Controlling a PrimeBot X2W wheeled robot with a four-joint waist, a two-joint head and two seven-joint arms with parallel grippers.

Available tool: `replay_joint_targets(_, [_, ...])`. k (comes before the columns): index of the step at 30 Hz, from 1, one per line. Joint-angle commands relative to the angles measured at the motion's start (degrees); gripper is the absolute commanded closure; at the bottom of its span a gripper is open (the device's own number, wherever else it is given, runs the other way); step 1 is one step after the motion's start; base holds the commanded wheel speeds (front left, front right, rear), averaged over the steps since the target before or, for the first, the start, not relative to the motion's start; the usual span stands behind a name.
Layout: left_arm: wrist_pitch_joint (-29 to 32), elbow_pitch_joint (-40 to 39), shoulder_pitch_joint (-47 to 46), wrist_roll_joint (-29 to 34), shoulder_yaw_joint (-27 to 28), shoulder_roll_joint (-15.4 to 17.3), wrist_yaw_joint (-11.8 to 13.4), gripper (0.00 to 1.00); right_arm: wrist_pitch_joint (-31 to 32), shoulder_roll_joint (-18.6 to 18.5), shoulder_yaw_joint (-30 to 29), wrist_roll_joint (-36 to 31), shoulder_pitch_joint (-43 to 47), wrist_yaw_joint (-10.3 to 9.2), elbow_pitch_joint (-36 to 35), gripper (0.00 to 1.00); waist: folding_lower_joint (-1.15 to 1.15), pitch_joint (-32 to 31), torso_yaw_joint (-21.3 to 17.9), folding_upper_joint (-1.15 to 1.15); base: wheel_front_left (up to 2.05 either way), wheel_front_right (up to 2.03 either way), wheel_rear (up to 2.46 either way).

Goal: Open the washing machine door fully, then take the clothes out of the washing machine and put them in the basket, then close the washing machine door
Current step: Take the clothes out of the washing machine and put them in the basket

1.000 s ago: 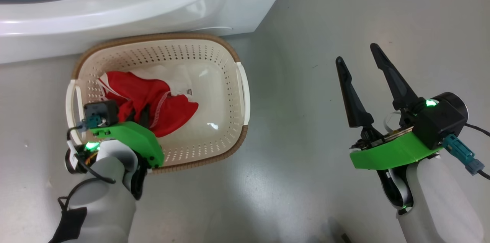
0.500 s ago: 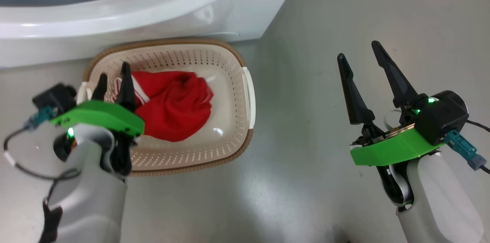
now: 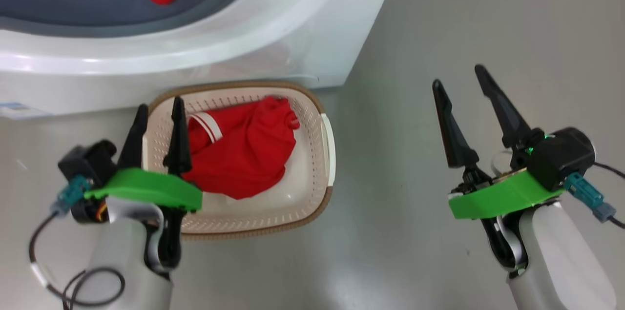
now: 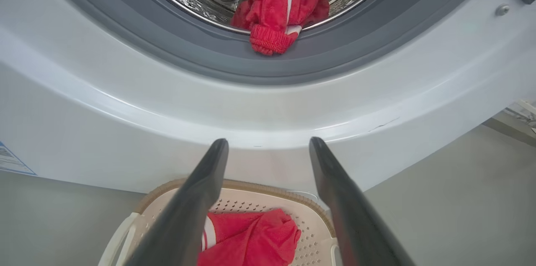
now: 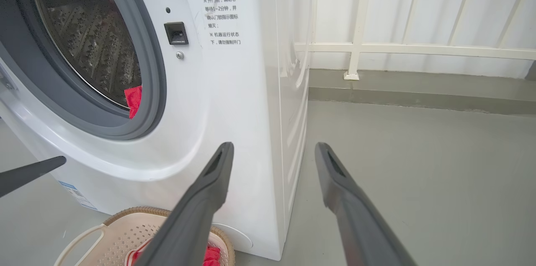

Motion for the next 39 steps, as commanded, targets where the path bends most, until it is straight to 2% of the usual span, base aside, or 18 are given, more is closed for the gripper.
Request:
replay_joint_targets(1, [-0.4, -2.9, 2.5, 0.9, 1.2, 1.5, 1.2, 0.0, -0.4, 0.1, 0.8, -0.6, 1.4, 0.35, -1.0, 0.0, 0.0, -2.6, 0.8, 0.0, 0.0, 0.0, 0.0])
replay_joint_targets(6, [-0.4, -8.7, 6.8, 4.7, -0.7, 1.5, 4.1, 0.0, -0.4, 0.1, 0.1, -1.2, 2.8, 0.35, -0.6, 0.0, 0.0, -6.0, 1.8, 0.0, 0.0, 0.0, 0.0])
replay_joint_targets(13, [-0.4, -13.4, 11.1, 8.6, -2.4, 1.5, 4.7, 0.0, -0.4, 0.1, -1.2, -2.2, 4.6, 0.35, -0.3, 0.0, 0.0, -10.5, 2.8, 0.0, 0.0, 0.0, 0.0])
replay_joint_targets(20, [-0.4, -18.5, 14.7, 11.1, -1.3, 1.5, 6.1, 0.0, -0.4, 0.1, -3.0, -3.6, 6.5, 0.35, 0.3, 0.0, 0.0, -14.5, 3.7, 0.0, 0.0, 0.0, 0.0])
replay_joint_targets(26, [-0.4, -21.0, 17.7, 10.6, 0.1, 1.5, 6.0, 0.0, -0.4, 0.1, -4.4, -4.5, 8.0, 0.35, 0.4, 0.0, 0.0, -17.1, 4.4, 0.0, 0.0, 0.0, 0.0])
replay_joint_targets(39, [-0.4, -24.9, 23.4, 14.1, 2.7, 1.5, 6.4, 0.0, -0.4, 0.1, -6.5, -4.3, 13.4, 0.35, -0.2, 0.0, 0.0, -22.4, 5.2, 0.0, 0.0, 0.0, 0.0])
